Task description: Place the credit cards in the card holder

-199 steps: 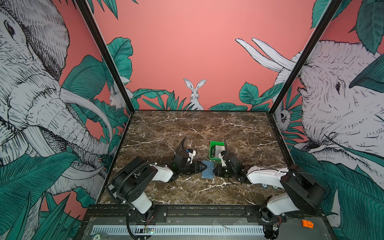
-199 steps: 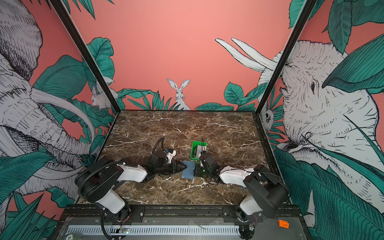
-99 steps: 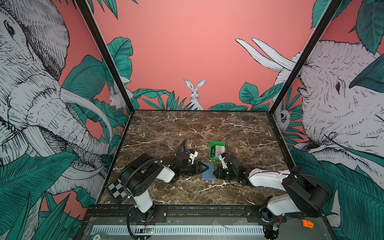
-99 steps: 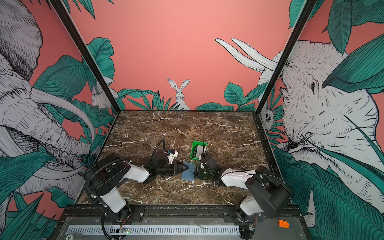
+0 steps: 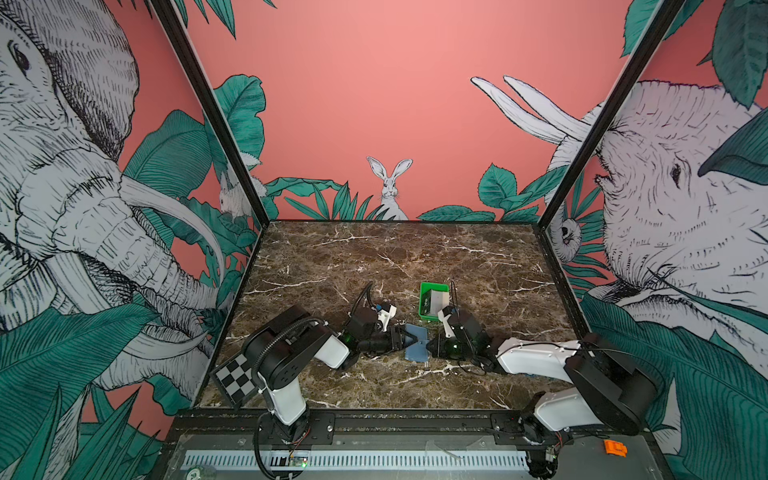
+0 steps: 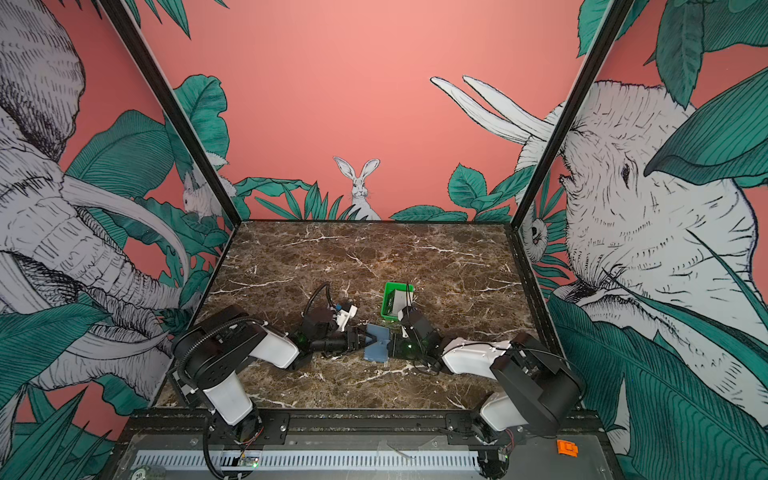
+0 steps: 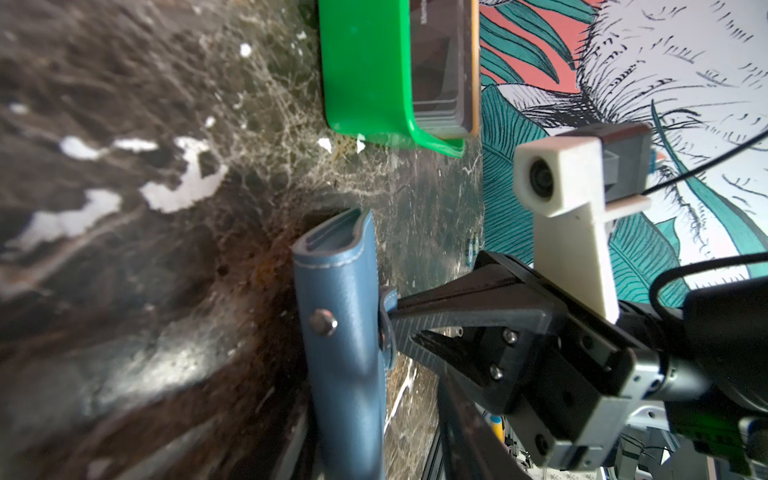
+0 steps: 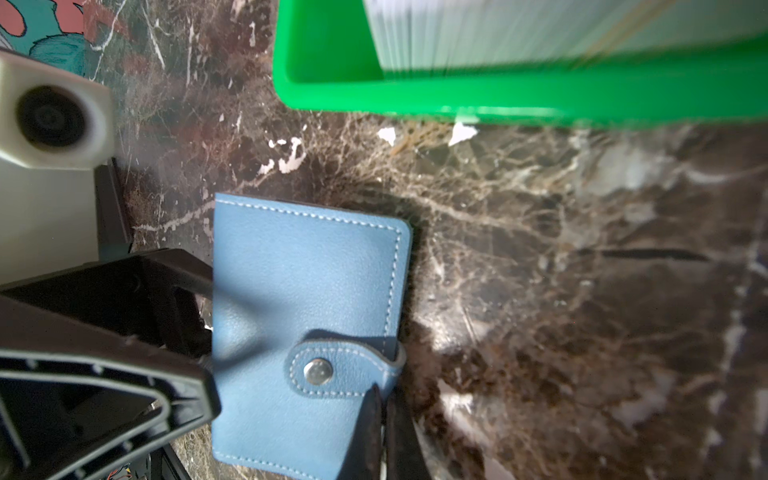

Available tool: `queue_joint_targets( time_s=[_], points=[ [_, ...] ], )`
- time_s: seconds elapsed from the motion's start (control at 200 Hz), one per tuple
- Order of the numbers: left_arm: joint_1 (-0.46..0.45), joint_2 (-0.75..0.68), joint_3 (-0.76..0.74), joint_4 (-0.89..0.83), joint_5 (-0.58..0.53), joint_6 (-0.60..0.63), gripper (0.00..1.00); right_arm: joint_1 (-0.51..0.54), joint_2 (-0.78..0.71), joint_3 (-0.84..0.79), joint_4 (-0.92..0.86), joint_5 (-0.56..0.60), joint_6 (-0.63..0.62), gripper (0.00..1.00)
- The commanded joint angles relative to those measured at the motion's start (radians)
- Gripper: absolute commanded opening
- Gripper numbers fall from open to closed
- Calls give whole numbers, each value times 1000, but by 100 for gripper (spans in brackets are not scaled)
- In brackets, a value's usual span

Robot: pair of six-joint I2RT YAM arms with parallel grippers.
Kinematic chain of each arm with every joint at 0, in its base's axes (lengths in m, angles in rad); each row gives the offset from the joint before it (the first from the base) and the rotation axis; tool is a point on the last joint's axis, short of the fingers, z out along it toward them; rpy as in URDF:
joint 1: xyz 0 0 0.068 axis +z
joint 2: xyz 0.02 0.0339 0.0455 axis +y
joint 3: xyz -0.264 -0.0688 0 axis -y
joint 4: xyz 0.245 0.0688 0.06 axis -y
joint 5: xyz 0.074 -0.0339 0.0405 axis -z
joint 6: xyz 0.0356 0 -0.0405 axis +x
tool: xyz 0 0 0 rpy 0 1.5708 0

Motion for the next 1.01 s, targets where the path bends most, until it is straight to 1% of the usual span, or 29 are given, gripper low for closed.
queue_joint_targets(
  time_s=[0.0,0.065,0.18,0.29,0.33,0.435,0.48,0.485,0.525,0.76,0.805,0.835,0.9,0.93,1.0],
  points=[
    [-5,-48,-1,4,22,5,43,12,0,-27,-84,18,-2,1],
    [-6,-52,7,-18,20,11,42,13,-2,-27,-86,19,-4,1],
    [-6,-52,12,-44,2,19,33,13,-2,-27,-83,22,1,0],
    [-7,-56,17,-60,-1,22,31,13,-5,-27,-80,22,3,0],
    [-7,-59,16,-63,-1,25,28,13,-5,-27,-81,22,3,0],
    [-9,-65,18,-79,-1,27,26,13,-4,-25,-82,22,1,0],
    [-8,-67,21,-90,-1,30,23,13,-2,-25,-80,21,1,0],
    [-9,-67,21,-92,-17,31,23,13,-2,-25,-80,22,1,0],
    [-9,-68,23,-99,-36,33,22,13,-1,-26,-78,21,2,0],
    [-17,-80,38,-113,-37,33,18,17,-2,-27,-76,22,6,0],
    [-20,-87,35,-117,-40,32,17,18,-4,-25,-77,21,7,2],
    [-20,-95,32,-121,-41,33,14,18,-9,-25,-78,20,7,3],
    [-22,-118,25,-141,-52,39,12,20,-21,-25,-87,23,7,6],
    [-22,-133,21,-159,-58,42,10,20,-29,-23,-94,28,3,8],
    [-34,-187,18,-250,-84,67,10,25,-47,-24,-115,39,2,10]
  ],
)
